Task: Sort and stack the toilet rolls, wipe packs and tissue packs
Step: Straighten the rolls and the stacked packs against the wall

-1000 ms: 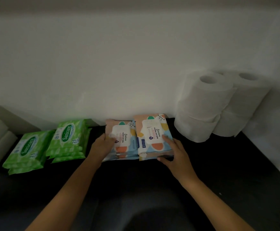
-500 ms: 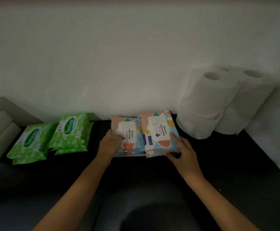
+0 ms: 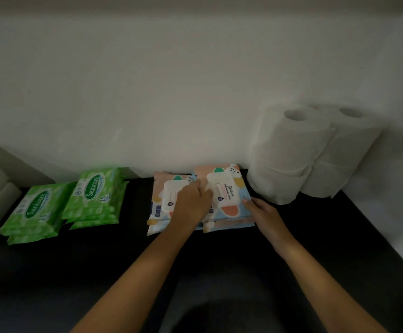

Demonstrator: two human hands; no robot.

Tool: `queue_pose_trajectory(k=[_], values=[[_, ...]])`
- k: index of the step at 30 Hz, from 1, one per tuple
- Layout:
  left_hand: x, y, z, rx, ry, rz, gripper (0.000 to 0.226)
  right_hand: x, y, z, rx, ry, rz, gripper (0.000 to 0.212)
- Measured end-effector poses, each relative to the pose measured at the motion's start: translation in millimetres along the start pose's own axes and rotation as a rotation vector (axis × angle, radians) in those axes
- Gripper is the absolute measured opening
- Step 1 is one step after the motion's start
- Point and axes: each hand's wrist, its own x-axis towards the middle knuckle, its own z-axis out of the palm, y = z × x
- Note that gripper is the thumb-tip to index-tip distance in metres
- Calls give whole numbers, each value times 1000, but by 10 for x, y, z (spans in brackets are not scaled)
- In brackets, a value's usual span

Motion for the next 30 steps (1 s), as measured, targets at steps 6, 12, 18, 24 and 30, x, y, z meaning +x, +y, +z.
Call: queue_pose_trajectory(k=[6, 12, 18, 24, 30], values=[[44, 61, 5, 116, -82, 18, 44, 49, 51, -6, -70, 16, -35, 35], [89, 98, 80, 124, -119, 24, 45, 101, 49, -14, -14, 52, -61, 32], [58, 114, 79, 138, -44, 71, 47, 85, 48, -71, 43, 11, -56, 34], [-268, -109, 104, 292, -46, 474, 65, -32, 107, -129, 45, -110, -92, 42], [-190, -348, 116, 797, -168, 535, 88, 97, 39, -22, 141, -75, -43, 40]])
